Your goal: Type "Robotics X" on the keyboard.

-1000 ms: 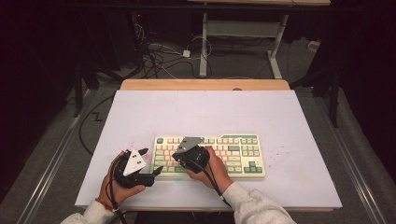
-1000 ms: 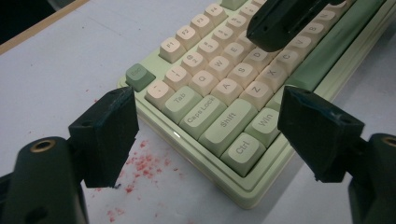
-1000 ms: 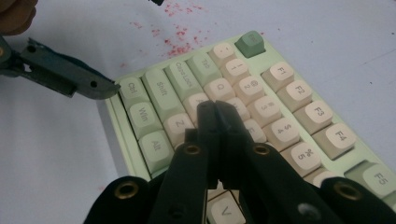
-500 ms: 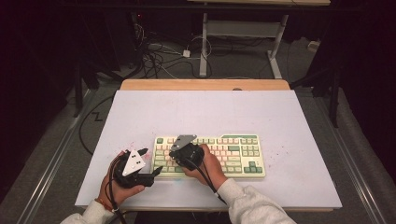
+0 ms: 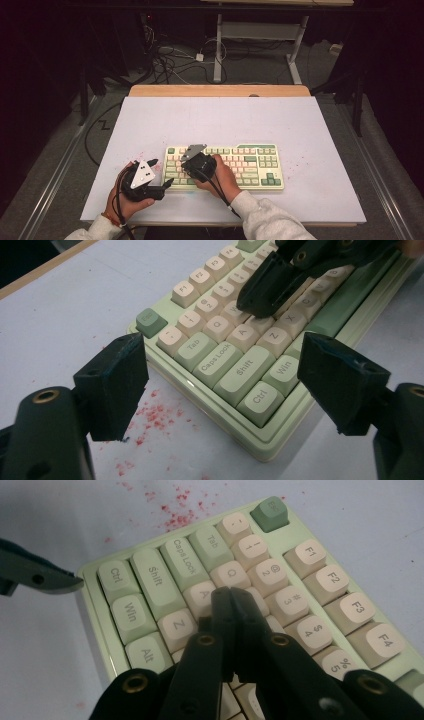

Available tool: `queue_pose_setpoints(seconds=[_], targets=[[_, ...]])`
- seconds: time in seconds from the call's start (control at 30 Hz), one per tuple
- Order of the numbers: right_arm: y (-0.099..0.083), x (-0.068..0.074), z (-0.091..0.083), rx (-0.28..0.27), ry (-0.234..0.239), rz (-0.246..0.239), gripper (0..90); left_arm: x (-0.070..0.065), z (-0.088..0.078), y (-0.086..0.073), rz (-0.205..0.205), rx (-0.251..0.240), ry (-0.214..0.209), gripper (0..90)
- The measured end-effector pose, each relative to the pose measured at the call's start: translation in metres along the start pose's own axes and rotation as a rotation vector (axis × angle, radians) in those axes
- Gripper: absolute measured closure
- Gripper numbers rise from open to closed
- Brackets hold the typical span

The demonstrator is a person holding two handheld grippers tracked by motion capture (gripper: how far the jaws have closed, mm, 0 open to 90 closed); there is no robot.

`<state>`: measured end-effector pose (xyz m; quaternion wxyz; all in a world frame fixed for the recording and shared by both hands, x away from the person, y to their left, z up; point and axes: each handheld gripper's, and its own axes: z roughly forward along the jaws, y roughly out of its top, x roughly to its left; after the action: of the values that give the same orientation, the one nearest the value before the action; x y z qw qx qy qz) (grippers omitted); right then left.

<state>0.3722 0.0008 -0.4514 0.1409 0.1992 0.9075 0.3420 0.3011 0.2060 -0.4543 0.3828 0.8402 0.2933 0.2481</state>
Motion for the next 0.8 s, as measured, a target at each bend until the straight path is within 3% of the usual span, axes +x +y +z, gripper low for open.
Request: queue_pose_setpoints(seconds=[0.53,0.8], targets=[[-0.002,-0.002,-0.02,-0.079,0.007,-0.009,90.0,-0.001,0.001,0.0,0.0,0.004,0.0,19.3],[-0.007,-0.007,-0.035,-0.117,0.002,0.015,89.2,0.0,0.002,-0.001,-0.002,0.009,-0.001,19.3]])
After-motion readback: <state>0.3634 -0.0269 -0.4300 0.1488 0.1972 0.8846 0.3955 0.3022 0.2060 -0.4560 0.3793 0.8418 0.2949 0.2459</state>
